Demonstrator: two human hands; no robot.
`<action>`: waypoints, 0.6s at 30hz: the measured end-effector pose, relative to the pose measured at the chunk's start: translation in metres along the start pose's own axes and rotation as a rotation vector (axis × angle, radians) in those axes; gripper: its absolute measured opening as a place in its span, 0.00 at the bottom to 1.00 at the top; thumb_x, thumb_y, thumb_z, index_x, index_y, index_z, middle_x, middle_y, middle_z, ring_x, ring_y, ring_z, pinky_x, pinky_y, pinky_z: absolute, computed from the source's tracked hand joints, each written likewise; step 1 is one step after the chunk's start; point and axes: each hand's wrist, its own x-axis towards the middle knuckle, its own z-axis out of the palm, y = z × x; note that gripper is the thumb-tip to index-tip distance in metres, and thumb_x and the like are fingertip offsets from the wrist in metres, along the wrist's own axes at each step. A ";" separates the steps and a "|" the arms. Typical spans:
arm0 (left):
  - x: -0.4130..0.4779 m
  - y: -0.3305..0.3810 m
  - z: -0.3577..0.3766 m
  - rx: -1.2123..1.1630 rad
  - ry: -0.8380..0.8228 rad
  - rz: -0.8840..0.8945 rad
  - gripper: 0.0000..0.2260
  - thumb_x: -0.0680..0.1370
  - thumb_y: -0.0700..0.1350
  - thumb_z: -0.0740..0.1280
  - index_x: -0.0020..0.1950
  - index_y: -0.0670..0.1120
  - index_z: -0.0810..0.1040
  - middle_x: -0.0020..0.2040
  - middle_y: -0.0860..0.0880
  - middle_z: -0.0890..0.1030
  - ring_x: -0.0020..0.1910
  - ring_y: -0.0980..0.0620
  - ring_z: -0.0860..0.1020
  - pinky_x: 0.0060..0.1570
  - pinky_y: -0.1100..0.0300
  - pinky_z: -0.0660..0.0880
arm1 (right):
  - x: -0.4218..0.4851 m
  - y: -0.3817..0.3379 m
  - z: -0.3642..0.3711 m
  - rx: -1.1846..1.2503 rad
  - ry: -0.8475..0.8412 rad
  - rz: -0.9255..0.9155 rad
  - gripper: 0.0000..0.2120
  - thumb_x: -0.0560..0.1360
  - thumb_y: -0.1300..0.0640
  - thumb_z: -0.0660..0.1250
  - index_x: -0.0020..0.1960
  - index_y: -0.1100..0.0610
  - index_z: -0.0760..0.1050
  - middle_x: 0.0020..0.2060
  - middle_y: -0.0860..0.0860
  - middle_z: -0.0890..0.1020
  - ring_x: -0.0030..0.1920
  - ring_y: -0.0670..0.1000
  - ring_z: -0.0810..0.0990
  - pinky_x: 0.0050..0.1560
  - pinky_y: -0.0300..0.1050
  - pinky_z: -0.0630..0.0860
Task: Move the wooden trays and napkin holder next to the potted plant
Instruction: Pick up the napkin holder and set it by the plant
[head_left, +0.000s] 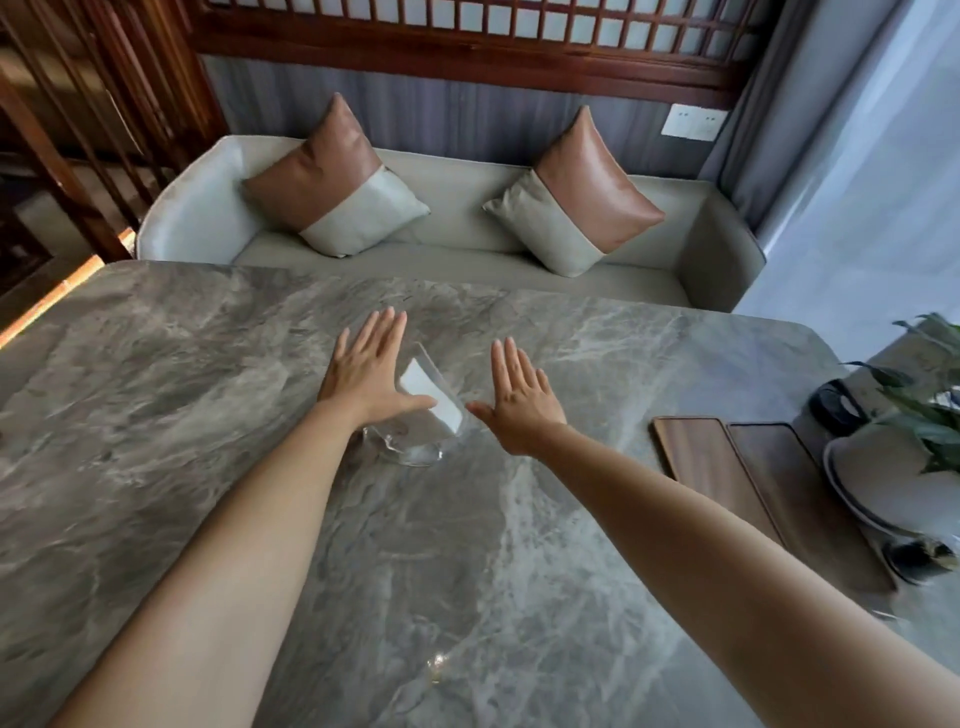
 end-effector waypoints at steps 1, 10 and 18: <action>-0.001 -0.010 0.002 -0.005 -0.021 -0.016 0.52 0.68 0.65 0.68 0.78 0.47 0.39 0.79 0.49 0.40 0.78 0.51 0.41 0.76 0.48 0.41 | 0.003 -0.009 0.005 -0.005 -0.020 -0.008 0.39 0.79 0.40 0.50 0.76 0.58 0.33 0.77 0.54 0.36 0.77 0.53 0.38 0.77 0.52 0.42; 0.010 -0.054 0.021 -0.043 -0.221 -0.084 0.55 0.66 0.51 0.77 0.78 0.49 0.37 0.80 0.47 0.43 0.79 0.50 0.46 0.76 0.47 0.48 | 0.024 -0.046 0.030 0.042 -0.127 0.031 0.44 0.78 0.43 0.57 0.75 0.60 0.30 0.77 0.55 0.35 0.77 0.54 0.38 0.77 0.52 0.43; 0.030 -0.062 0.036 -0.256 -0.230 -0.172 0.35 0.72 0.39 0.69 0.75 0.54 0.59 0.72 0.43 0.70 0.66 0.41 0.73 0.64 0.50 0.73 | 0.028 -0.055 0.039 0.144 -0.187 0.076 0.43 0.78 0.52 0.61 0.75 0.60 0.31 0.78 0.56 0.49 0.76 0.57 0.55 0.73 0.51 0.61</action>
